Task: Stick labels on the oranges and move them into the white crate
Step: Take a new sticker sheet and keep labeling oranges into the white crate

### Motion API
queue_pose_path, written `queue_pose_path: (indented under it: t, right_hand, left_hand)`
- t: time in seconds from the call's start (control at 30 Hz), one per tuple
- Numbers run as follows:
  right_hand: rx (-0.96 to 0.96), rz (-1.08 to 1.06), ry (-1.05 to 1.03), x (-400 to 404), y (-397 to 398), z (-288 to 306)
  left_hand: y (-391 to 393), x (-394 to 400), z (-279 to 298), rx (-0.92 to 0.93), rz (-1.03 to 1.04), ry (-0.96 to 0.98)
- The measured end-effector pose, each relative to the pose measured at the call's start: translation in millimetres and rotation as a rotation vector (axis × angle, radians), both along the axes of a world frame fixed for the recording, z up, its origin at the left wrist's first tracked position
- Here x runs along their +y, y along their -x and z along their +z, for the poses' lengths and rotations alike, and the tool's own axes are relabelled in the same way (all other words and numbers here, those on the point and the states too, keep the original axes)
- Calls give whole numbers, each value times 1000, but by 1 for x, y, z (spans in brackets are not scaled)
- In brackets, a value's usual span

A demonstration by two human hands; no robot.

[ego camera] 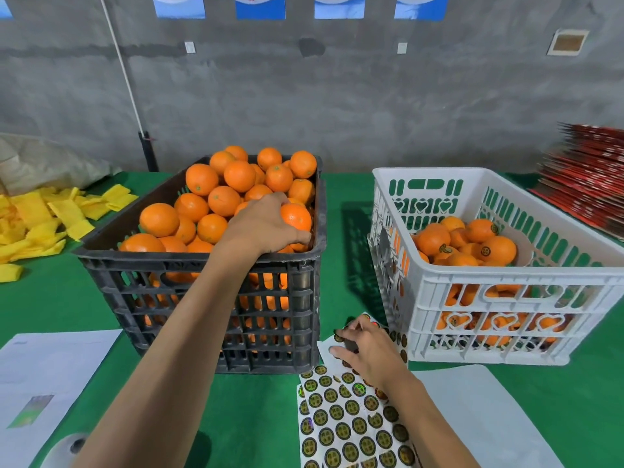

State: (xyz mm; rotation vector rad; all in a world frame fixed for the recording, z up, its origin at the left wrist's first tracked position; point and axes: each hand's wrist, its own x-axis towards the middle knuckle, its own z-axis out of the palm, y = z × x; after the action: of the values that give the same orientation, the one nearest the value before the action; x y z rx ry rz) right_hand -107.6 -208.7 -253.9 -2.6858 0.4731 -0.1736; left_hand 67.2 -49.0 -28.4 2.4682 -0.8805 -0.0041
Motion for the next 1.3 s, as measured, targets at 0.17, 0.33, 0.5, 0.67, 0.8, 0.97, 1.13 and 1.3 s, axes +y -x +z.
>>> queue_pose_path:
  t: [0.17,0.33,0.5,0.67,0.8,0.97,1.13,1.3]
  right_hand:
    - [-83,-32,-148,-3,0,-5]
    - [-144,-60,-294,-5,-1,-4]
    - [-112,-28,-223,-8,-3,-6]
    - [-106,-80,-195,-8,-8,-9]
    - [-163,-140,-331,-6,-7,-7]
    - [-169,-140,-517,-11,-7,-4]
    - [-109,-158,-754,-16,-11,6]
    - [-15,-248,-710,-19,-24,10]
  left_hand:
    - [-1,-1,-1,12,-4,5]
    - [-2,-1,-2,16,-6,12]
    - [-4,-2,-2,17,-14,14]
    - [-4,-2,-2,20,-10,17]
    - [-4,-1,-2,22,-9,20]
    - [-3,-1,-2,33,-11,18]
    - [-3,-1,-2,35,-8,25]
    - [-3,-1,-1,45,-6,23]
